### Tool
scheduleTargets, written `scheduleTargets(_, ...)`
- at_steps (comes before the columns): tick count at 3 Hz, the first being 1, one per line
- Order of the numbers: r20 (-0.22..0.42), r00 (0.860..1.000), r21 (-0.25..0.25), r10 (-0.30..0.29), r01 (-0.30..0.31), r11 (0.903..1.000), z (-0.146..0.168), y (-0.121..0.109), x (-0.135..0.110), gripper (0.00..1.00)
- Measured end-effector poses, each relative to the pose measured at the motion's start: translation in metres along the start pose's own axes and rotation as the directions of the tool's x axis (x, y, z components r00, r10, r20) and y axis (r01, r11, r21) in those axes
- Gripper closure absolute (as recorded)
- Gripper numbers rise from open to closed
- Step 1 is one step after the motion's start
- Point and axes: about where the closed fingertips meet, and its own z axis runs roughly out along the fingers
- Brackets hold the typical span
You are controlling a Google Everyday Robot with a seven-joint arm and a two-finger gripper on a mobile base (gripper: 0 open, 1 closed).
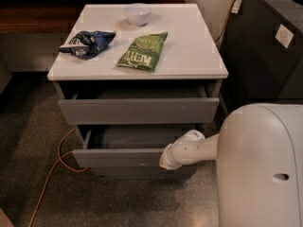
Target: Close middle drawer
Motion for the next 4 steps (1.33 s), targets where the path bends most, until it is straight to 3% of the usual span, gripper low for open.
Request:
scheduleTargets(3,0.024,1.0,0.09,0.01,-0.013,0.9958,0.018,-0.058,-0.001,1.0)
scheduleTargets(4,0.033,0.999,0.099,0.013,-0.016,0.9949,0.02,-0.065,-0.003,1.0)
